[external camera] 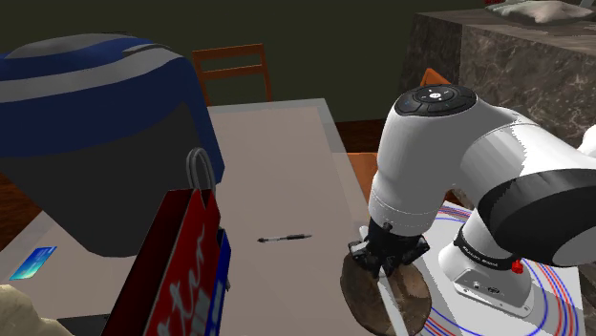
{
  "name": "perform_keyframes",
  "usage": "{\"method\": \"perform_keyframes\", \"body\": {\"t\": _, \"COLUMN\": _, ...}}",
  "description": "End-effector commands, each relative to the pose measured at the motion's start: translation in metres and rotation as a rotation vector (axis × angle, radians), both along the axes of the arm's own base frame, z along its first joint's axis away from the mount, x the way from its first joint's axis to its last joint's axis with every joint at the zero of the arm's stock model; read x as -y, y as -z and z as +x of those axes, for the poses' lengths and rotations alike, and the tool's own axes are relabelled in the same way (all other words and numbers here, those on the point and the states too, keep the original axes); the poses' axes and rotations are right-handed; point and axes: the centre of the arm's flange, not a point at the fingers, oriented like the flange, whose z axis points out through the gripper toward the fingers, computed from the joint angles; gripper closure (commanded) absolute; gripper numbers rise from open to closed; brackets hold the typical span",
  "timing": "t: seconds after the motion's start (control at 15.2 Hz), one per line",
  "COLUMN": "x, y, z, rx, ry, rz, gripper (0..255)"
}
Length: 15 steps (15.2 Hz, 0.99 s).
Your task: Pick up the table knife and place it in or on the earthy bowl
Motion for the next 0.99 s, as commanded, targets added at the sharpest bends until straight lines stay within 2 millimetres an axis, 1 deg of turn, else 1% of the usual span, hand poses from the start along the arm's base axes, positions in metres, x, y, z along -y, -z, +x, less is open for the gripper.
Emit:
{"method": "perform_keyframes", "body": {"t": 0.0, "x": 0.000, "y": 0.010, "z": 0.000, "rx": 0.000, "ry": 0.000, "rz": 0.000, "gripper": 255}}
{"method": "perform_keyframes", "body": {"t": 0.46, "x": 0.000, "y": 0.010, "z": 0.000, "rx": 0.000, "ry": 0.000, "rz": 0.000, "gripper": 255}}
{"method": "perform_keyframes", "body": {"t": 0.53, "x": 0.000, "y": 0.010, "z": 0.000, "rx": 0.000, "ry": 0.000, "rz": 0.000, "gripper": 0}}
{"method": "perform_keyframes", "body": {"t": 0.86, "x": 0.000, "y": 0.010, "z": 0.000, "rx": 0.000, "ry": 0.000, "rz": 0.000, "gripper": 0}}
{"method": "perform_keyframes", "body": {"t": 0.92, "x": 0.000, "y": -0.003, "z": 0.001, "rx": 0.000, "ry": 0.000, "rz": 0.000, "gripper": 0}}
